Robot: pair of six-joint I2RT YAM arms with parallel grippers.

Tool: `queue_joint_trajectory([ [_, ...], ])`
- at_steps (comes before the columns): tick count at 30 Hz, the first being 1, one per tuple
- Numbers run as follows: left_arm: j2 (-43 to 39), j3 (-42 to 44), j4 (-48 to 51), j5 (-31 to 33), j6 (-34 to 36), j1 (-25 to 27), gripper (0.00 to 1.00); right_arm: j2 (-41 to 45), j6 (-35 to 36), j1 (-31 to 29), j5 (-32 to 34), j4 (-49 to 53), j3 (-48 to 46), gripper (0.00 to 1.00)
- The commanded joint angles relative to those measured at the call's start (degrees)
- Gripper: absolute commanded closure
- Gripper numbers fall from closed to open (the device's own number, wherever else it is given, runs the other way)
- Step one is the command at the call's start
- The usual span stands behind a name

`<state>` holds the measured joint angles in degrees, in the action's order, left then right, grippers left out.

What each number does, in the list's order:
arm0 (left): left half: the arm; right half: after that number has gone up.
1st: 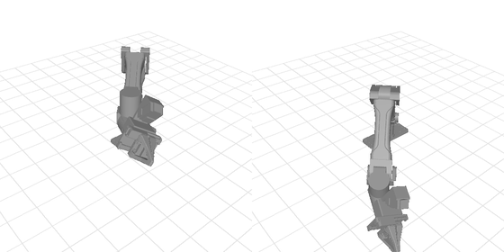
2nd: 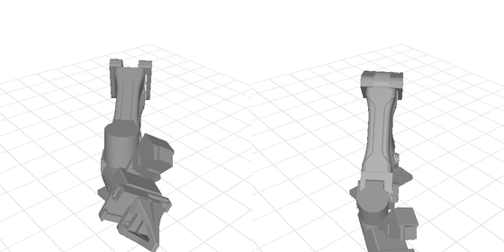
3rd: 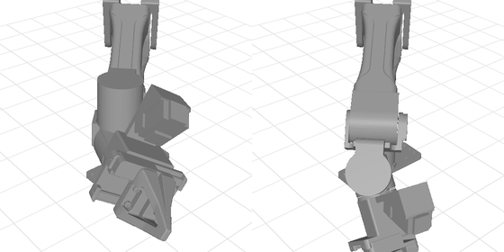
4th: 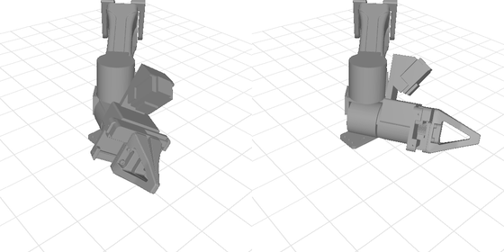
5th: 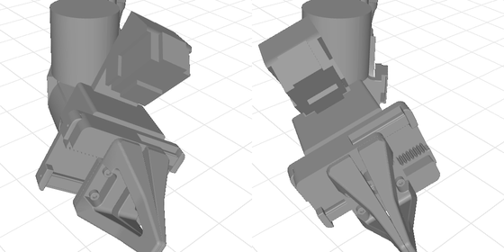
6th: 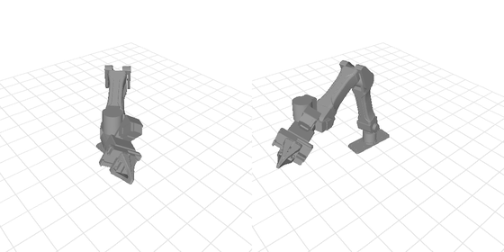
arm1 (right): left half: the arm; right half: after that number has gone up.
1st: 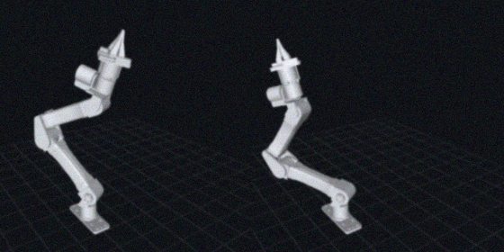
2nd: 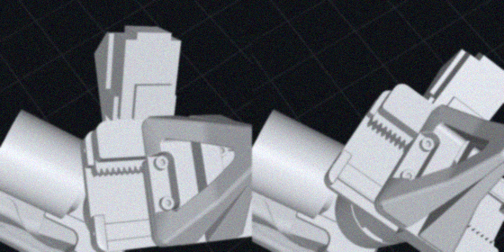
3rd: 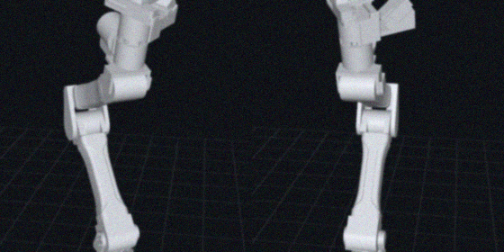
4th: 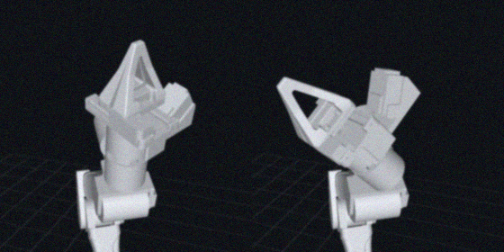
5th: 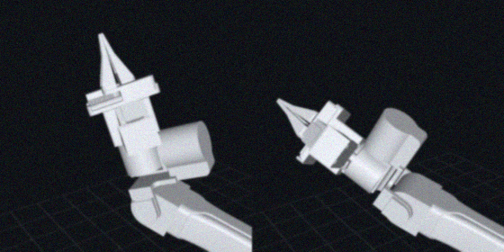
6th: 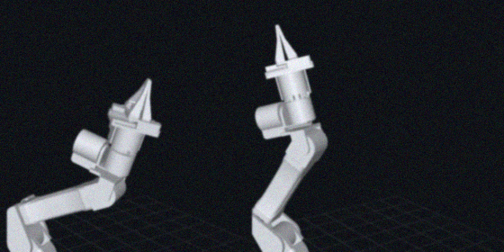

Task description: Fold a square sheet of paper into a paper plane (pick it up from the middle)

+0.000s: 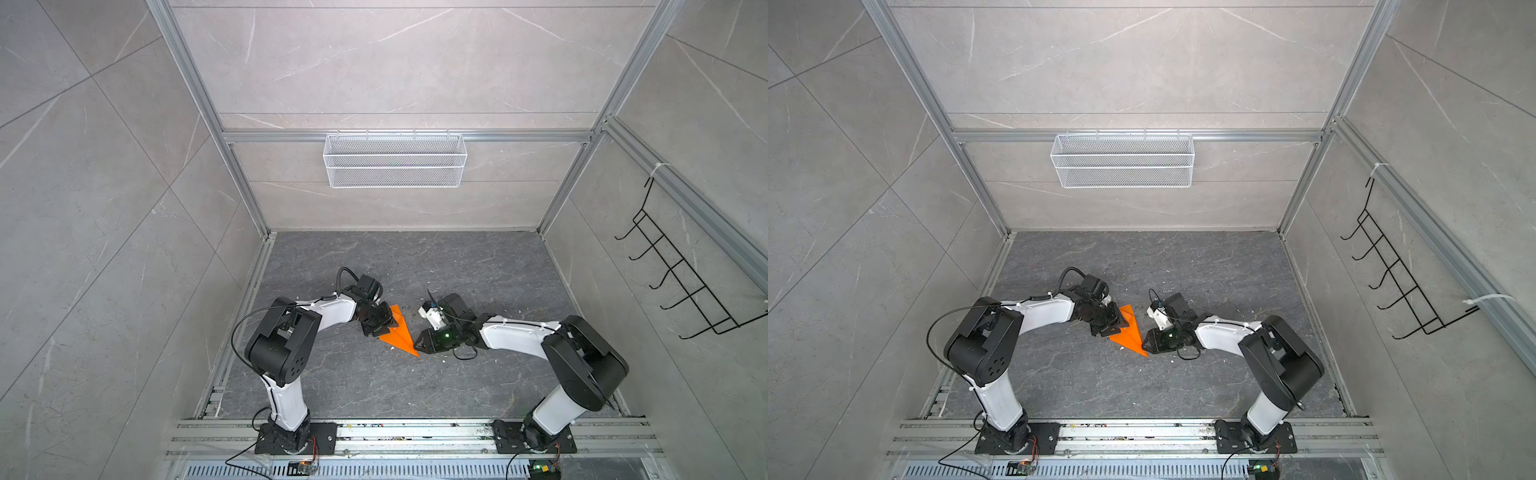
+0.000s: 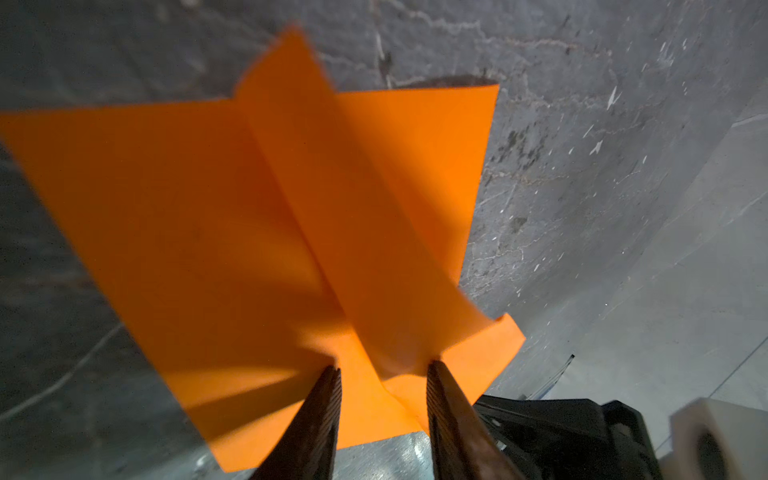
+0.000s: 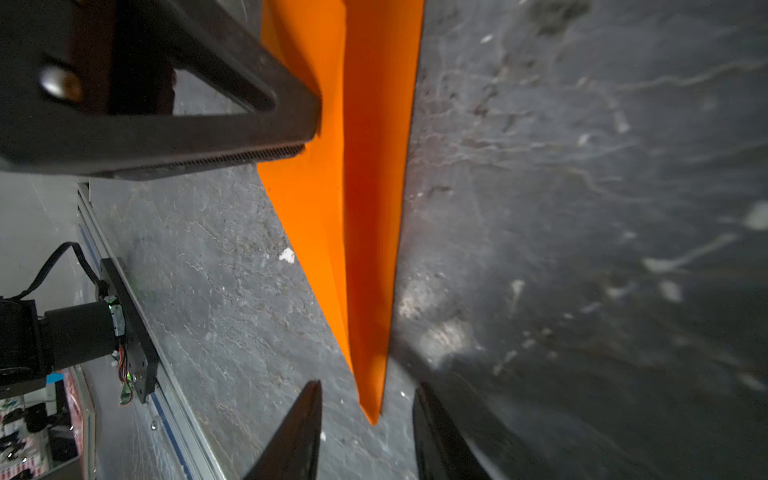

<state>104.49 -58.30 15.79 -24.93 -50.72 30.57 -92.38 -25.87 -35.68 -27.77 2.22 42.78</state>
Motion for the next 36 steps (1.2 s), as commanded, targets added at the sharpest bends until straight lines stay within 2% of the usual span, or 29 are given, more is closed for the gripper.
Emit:
queue_joint_trajectory([
  [1,4.8,2.0,8.9,7.8,2.3,1.2,0.61,3.3,-5.5,0.4,0.6,-5.9,-1.2,0.61],
  [5,5.3,1.0,9.8,8.2,2.3,1.6,0.61,-0.3,-9.1,-1.0,-5.6,-10.8,0.8,0.71],
  [11,6.0,0.2,11.2,9.3,1.9,1.9,0.61,-5.9,-10.8,-3.1,-6.2,-12.9,4.1,0.78],
  [23,6.9,-0.1,12.7,11.6,0.7,2.0,0.67,-10.3,-8.4,-2.0,-5.0,-8.7,5.3,0.83],
  [36,8.7,-0.8,13.3,12.3,1.1,2.1,0.68,-13.0,-8.4,-0.7,-5.7,-7.9,4.7,0.84],
])
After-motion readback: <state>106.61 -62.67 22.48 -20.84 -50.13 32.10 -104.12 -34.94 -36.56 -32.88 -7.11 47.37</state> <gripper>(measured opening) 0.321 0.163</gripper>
